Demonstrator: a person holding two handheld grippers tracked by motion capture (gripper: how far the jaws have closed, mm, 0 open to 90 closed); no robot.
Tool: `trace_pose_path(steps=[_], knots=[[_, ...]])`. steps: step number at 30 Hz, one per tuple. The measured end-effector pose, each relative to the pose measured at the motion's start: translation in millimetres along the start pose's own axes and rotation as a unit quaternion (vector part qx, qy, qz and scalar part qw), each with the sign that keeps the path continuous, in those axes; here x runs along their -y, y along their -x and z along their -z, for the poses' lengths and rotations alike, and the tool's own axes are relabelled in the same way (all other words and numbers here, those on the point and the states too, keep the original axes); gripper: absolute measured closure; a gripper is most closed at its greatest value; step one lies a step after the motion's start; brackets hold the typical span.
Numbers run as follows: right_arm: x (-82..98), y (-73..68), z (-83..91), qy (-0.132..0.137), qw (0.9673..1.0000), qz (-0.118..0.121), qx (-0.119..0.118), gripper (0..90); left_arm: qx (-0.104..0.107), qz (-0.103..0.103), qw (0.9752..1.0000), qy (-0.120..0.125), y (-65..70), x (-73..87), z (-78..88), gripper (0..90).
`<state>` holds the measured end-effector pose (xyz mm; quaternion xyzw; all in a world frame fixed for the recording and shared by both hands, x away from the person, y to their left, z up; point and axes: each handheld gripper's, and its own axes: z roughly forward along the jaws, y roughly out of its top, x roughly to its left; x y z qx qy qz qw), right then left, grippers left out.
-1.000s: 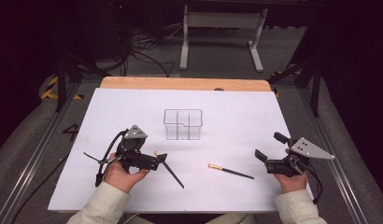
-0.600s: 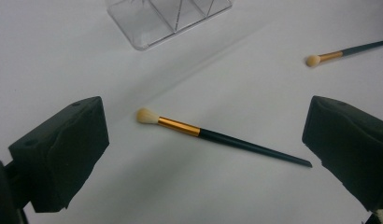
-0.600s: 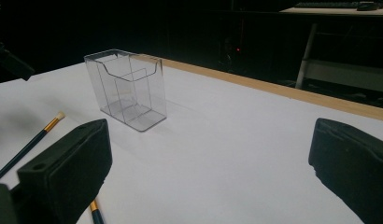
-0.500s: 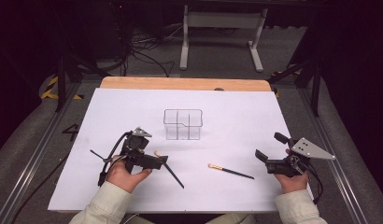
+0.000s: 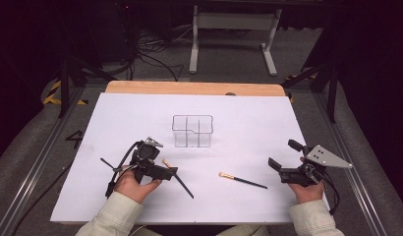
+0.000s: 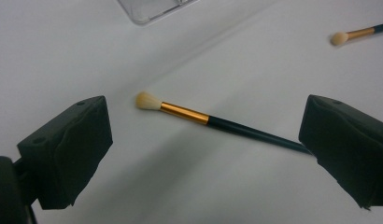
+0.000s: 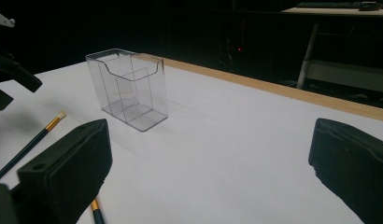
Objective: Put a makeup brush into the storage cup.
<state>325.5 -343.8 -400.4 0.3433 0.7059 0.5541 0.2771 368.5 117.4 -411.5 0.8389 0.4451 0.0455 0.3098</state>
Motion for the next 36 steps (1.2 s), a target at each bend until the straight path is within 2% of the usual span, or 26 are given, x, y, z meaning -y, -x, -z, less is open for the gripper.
trace_pose_path(steps=[3,14,15,17,28,32,36], knots=[[-0.4,-0.3,-0.8,0.002,1.0000,0.002,-0.001,0.0,0.002,0.009,0.9999,-0.012,-1.3,1.2,-5.2,3.8],[-1.2,-1.4,-3.4,0.001,1.0000,0.005,-0.004,0.0,-0.019,0.031,0.9987,-0.035,-5.9,1.0,-20.9,3.5],[-1.2,-1.5,-3.5,0.002,1.0000,0.005,-0.004,0.0,-0.023,0.027,0.9986,-0.038,-6.5,0.8,-22.2,3.5],[-1.4,-1.5,-3.3,0.002,1.0000,0.005,-0.004,0.0,-0.021,0.038,0.9982,-0.041,-6.6,0.9,-25.4,3.6],[-1.5,-1.2,-4.3,0.003,0.9999,0.006,-0.010,0.0,-0.035,0.053,0.9970,-0.043,-6.1,-0.2,-35.9,3.8],[-2.0,-1.5,-3.7,0.006,0.9999,0.006,-0.010,0.0,-0.041,0.052,0.9966,-0.050,-5.7,0.1,-39.9,3.7],[-1.8,-2.5,-4.7,0.004,0.9999,0.007,-0.012,0.0,-0.044,0.057,0.9965,-0.044,-6.1,-0.6,-39.5,3.7]])
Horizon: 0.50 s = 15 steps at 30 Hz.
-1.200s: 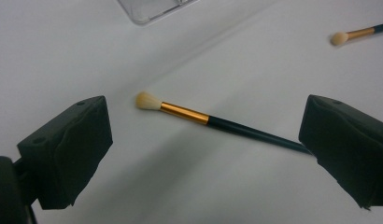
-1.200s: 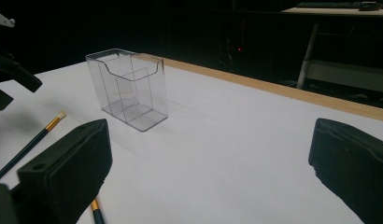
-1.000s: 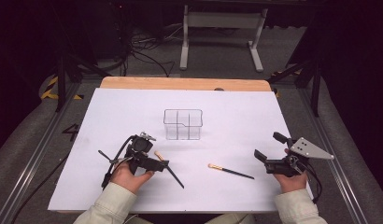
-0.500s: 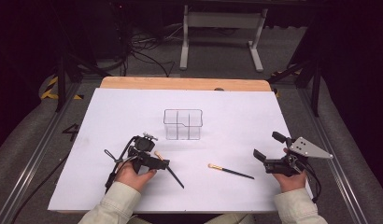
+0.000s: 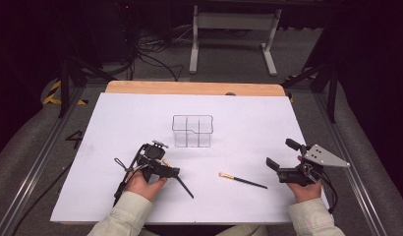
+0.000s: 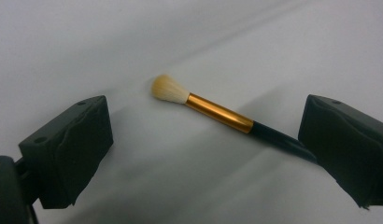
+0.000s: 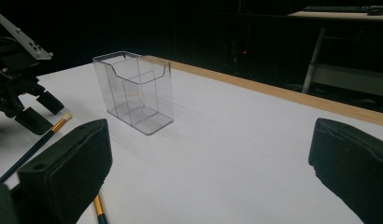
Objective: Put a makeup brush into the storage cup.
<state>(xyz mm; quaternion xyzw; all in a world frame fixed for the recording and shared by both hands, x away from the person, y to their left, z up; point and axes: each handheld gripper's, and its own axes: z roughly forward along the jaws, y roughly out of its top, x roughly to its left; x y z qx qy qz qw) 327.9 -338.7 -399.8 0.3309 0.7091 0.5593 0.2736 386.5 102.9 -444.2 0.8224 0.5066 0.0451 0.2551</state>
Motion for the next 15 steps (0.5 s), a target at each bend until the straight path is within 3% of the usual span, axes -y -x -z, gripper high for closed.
trace_pose_path(steps=[15], knots=[[1.3,-1.0,-1.3,-0.009,1.0000,0.001,0.000,0.0,-0.021,-0.026,0.9992,-0.022,15.4,1.4,-4.7,3.2]])
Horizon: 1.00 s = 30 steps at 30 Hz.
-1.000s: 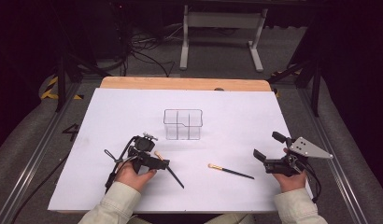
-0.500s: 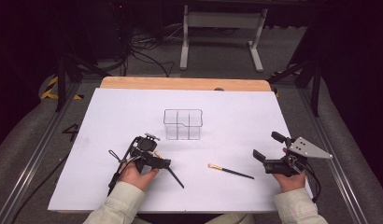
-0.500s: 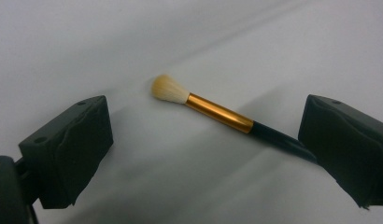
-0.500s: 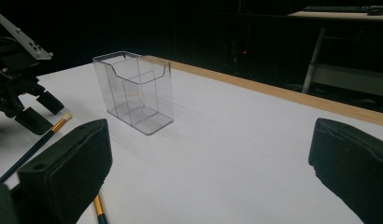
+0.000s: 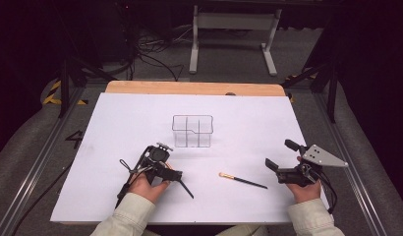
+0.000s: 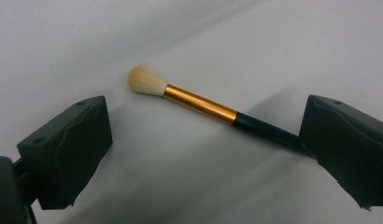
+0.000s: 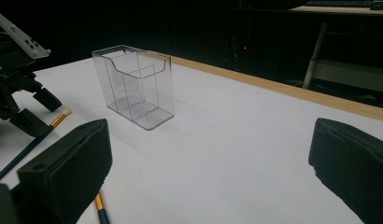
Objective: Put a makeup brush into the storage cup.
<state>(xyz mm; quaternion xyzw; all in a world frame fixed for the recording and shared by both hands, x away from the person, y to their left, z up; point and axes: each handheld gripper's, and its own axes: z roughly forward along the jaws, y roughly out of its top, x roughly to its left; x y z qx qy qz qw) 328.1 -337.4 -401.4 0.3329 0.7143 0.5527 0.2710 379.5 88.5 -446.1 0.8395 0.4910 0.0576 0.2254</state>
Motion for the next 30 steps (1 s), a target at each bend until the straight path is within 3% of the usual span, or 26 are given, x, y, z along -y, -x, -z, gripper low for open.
trace_pose_path(steps=[7,16,21,30], knots=[[0.0,0.0,0.0,0.000,1.0000,0.000,0.000,0.0,-0.026,-0.018,0.9995,-0.008,4.7,2.1,0.0,6.3],[0.5,0.2,-1.0,-0.004,1.0000,-0.001,-0.001,0.0,-0.022,-0.021,0.9994,-0.017,4.9,6.3,3.5,6.5],[0.5,-0.3,-1.4,-0.004,1.0000,-0.001,-0.002,0.0,-0.035,-0.034,0.9987,-0.019,8.7,6.9,2.7,7.9],[0.9,-0.6,-2.2,-0.010,0.9999,-0.003,-0.001,0.0,-0.028,-0.043,0.9986,-0.008,10.3,4.7,4.9,23.3]])
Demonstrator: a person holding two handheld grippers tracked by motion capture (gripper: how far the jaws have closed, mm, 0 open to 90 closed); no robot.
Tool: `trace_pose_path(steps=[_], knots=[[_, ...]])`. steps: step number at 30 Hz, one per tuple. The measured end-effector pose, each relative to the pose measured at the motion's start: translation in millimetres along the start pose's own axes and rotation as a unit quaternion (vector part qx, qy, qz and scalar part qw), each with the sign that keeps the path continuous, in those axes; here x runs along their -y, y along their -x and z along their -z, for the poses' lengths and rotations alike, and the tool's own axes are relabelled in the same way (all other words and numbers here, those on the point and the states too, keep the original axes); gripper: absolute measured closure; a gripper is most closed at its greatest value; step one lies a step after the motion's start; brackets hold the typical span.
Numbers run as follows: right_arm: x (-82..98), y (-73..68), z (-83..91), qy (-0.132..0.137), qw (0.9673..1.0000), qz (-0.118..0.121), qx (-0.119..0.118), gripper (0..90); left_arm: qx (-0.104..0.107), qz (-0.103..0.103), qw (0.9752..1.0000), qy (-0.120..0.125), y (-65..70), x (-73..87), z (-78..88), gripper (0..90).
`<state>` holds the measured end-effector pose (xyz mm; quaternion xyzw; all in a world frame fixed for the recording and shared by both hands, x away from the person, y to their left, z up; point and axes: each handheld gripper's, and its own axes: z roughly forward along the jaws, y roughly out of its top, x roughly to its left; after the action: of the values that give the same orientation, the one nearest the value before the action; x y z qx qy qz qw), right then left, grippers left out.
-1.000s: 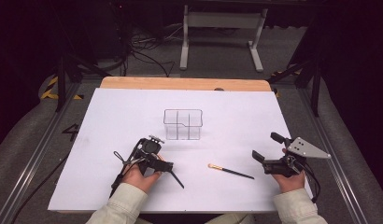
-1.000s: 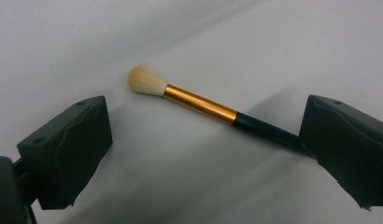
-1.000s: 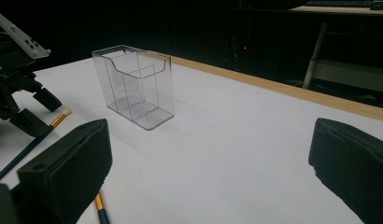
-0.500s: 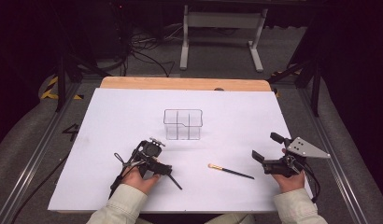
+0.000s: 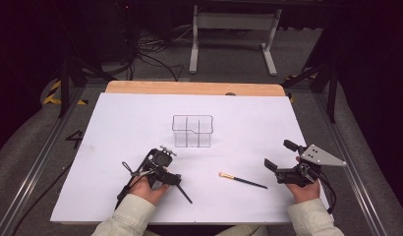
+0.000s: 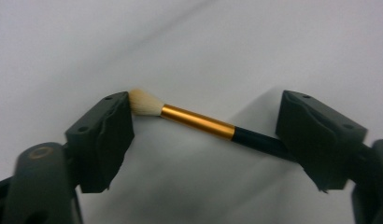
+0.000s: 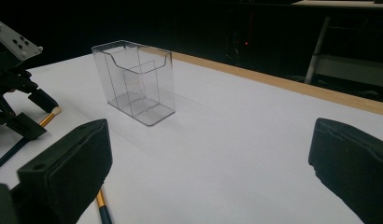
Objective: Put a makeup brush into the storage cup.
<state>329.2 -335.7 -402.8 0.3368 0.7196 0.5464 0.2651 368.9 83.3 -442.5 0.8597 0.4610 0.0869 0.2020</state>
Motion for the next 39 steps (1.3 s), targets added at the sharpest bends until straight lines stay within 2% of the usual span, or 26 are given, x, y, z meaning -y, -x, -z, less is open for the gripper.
trace_pose_path(steps=[3,4,7,12,19,20,23,26,30,34,35,38,39], knots=[[0.2,0.1,-0.1,-0.001,1.0000,0.000,0.000,0.0,0.001,0.001,1.0000,0.008,-1.9,-0.9,1.8,35.3],[0.2,0.1,-0.1,-0.001,1.0000,0.000,0.000,0.0,0.001,-0.002,0.9999,0.010,-2.8,-1.2,2.0,35.3],[0.4,0.1,-0.3,-0.003,1.0000,0.001,0.000,0.0,0.002,-0.006,0.9999,0.008,-4.4,-1.6,3.5,44.0],[0.6,0.1,0.3,-0.005,1.0000,0.000,0.001,0.0,0.004,-0.013,0.9999,0.011,-5.6,-2.7,3.5,50.0],[0.8,0.0,0.7,-0.006,1.0000,-0.001,0.001,0.1,0.006,-0.023,0.9996,0.014,-7.7,-5.3,3.3,67.7],[0.9,0.1,0.6,-0.007,1.0000,-0.001,0.001,0.1,0.012,-0.023,0.9995,0.016,-9.4,-6.5,2.6,68.5],[1.1,0.3,0.5,-0.007,1.0000,-0.001,0.001,0.1,0.023,-0.021,0.9993,0.020,-12.0,-8.1,2.0,66.5],[1.2,0.4,0.5,-0.006,1.0000,-0.001,0.000,0.1,0.041,-0.015,0.9990,0.012,-11.5,-8.8,2.5,52.6],[1.0,0.5,1.2,-0.006,1.0000,-0.003,-0.001,0.1,0.052,-0.020,0.9984,-0.009,-7.8,-8.2,6.3,39.0],[0.9,0.2,1.3,-0.006,1.0000,-0.002,-0.001,0.1,0.052,-0.035,0.9976,-0.032,2.7,-5.6,7.0,38.4],[0.9,0.2,1.4,-0.006,1.0000,-0.001,-0.001,0.1,0.038,-0.046,0.9975,-0.036,6.1,-4.9,7.5,39.1],[1.1,0.3,1.1,-0.007,1.0000,-0.002,-0.001,0.1,0.032,-0.050,0.9974,-0.041,9.6,-4.4,8.3,44.4],[1.2,0.2,0.9,-0.008,1.0000,-0.001,-0.001,0.1,0.023,-0.058,0.9968,-0.050,11.1,-4.7,9.3,50.8]])
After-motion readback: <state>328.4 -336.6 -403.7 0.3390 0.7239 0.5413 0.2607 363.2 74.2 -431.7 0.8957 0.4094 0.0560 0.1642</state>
